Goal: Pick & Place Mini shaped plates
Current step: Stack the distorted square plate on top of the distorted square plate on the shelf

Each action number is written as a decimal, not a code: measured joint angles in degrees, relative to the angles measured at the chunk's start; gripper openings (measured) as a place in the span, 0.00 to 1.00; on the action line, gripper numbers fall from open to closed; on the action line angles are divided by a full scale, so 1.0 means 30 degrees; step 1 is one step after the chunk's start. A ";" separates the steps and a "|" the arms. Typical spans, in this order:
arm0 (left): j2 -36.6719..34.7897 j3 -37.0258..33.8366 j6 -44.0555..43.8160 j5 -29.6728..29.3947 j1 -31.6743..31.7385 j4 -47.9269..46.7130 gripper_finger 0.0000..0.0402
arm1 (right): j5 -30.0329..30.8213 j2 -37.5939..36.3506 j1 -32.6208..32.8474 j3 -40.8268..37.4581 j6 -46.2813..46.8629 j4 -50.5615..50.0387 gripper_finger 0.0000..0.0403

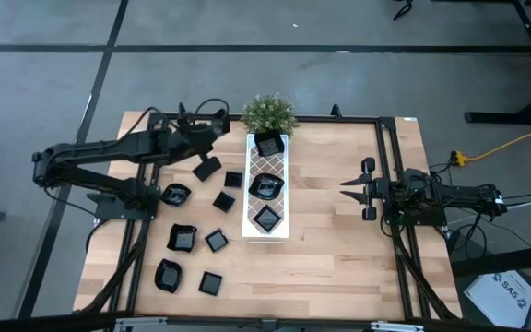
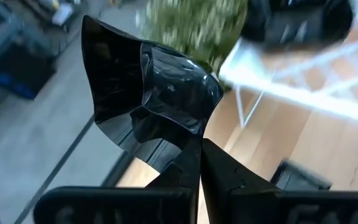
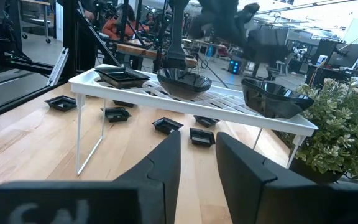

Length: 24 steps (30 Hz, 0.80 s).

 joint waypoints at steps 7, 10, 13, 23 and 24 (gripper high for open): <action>0.0007 0.0706 0.1588 0.0043 -0.0809 0.2695 0.00 | 0.0000 -0.0007 -0.0006 0.0007 0.0000 -0.0006 0.25; 0.0024 0.0706 0.2389 0.0077 -0.1044 0.3716 0.00 | 0.0000 0.0000 0.0000 0.0006 0.0000 -0.0007 0.25; 0.0282 0.0713 0.3148 0.0187 -0.1277 0.4625 0.01 | 0.0000 -0.0004 -0.0004 0.0000 0.0000 -0.0007 0.25; 0.2349 0.0721 0.3752 0.1823 -0.1578 0.6593 0.00 | 0.0000 -0.0004 -0.0005 0.0000 0.0002 -0.0004 0.25; 0.2608 0.0740 0.3752 0.1817 -0.1578 0.6599 0.00 | 0.0000 0.0000 0.0000 0.0003 0.0003 0.0000 0.25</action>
